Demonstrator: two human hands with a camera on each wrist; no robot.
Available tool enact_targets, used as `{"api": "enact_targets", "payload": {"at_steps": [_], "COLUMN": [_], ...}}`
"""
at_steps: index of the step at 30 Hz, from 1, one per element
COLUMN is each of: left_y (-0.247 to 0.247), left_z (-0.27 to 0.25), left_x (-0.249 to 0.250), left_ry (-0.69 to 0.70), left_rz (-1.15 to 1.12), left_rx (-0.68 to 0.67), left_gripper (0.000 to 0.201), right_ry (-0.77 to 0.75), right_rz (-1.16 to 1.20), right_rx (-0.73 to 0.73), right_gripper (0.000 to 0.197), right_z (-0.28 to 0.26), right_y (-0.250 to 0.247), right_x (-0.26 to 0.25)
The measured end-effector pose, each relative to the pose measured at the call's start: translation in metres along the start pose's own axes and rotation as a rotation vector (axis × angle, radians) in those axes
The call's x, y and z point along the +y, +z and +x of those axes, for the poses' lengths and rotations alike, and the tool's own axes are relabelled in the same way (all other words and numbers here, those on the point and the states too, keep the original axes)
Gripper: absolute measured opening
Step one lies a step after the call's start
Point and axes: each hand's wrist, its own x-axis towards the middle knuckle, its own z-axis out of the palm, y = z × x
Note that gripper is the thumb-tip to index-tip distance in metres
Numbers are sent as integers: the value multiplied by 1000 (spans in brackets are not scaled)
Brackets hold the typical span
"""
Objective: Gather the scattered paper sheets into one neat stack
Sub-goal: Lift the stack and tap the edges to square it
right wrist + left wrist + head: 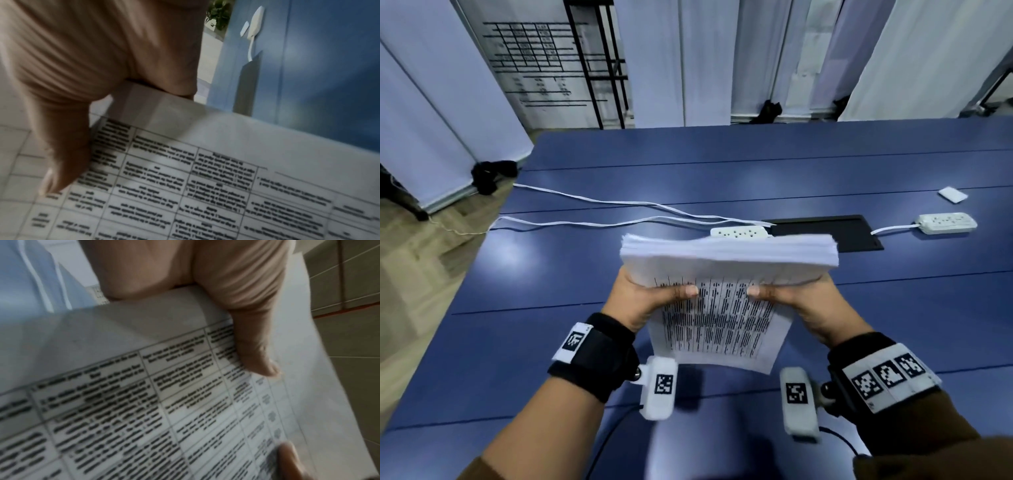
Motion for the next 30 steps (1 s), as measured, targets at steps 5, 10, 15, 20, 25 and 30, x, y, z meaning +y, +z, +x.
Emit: {"api": "enact_targets", "payload": {"at_steps": [5, 10, 15, 20, 25, 30], "left_y": [0, 1, 10, 1, 2, 1], "left_z": [6, 6, 9, 8, 2, 5], "left_x": [18, 0, 11, 8, -19, -2], "left_ry": [120, 18, 89, 98, 0, 100], "left_rz": [-43, 34, -17, -14, 42, 42], "left_rx": [20, -5, 66, 23, 62, 71], "left_gripper": [41, 49, 39, 40, 60, 49], "right_ry": [-118, 29, -21, -43, -3, -90], "right_rz": [89, 68, 144, 165, 147, 181], "right_rx": [21, 61, 76, 90, 132, 116], "right_gripper": [34, 41, 42, 38, 40, 32], "right_z": [4, 1, 2, -6, -5, -6], "right_y": [-3, -5, 4, 4, 8, 10], "right_x": [-19, 8, -3, -5, 2, -14]}}
